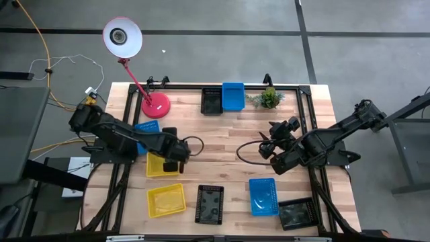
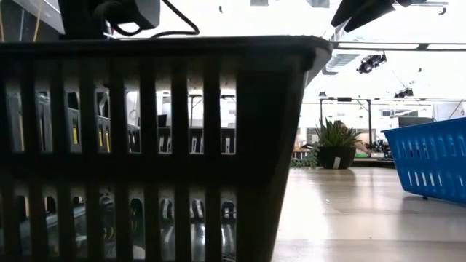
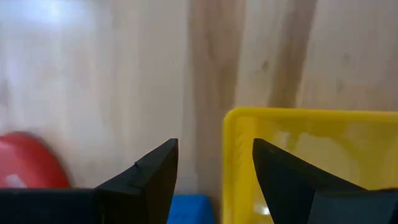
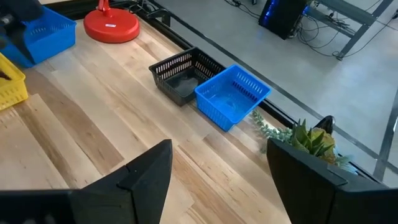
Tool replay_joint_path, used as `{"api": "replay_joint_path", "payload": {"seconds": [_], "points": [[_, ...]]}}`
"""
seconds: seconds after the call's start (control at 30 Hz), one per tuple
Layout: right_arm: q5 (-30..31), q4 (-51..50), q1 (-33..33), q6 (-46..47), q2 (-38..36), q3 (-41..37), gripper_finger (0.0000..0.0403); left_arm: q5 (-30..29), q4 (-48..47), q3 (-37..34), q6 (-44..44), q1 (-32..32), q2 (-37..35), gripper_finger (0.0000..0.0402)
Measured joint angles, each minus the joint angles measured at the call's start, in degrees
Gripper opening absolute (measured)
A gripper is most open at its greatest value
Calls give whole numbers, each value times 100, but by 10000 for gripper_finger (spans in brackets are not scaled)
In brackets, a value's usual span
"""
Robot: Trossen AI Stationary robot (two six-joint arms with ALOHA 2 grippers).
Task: Stack baskets by color
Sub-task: Stack the top yellow bin on the bottom stacked yellow bins
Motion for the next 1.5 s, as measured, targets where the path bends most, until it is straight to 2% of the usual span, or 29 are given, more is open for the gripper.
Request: {"api": "replay_joint_path", "payload": {"seconds": [0.1,0.37,0.5,0.67,0.7,0.93,1.1,1.27,1.5], "points": [[25,-18,0,2,0,0,249,388,201,-185,20,136,-139,195],[23,-24,0,44,0,0,249,416,222,-506,62,322,-187,188],[7,-8,0,44,1,0,249,484,251,-507,59,327,-187,144],[9,-6,0,46,0,0,249,673,200,-453,10,342,-185,29],[9,-6,0,46,-1,0,249,702,136,-379,13,358,-185,16],[9,-1,0,109,-1,0,249,162,-576,754,-7,207,-423,3],[-4,-4,0,127,-1,0,249,-332,-978,1763,-290,-307,-808,2],[-13,-4,0,150,-1,0,249,-357,-1376,2451,-966,-1284,-997,1],[-15,-2,-2,153,1,0,249,-79,-1605,2600,-2783,-2874,-833,0]]}}
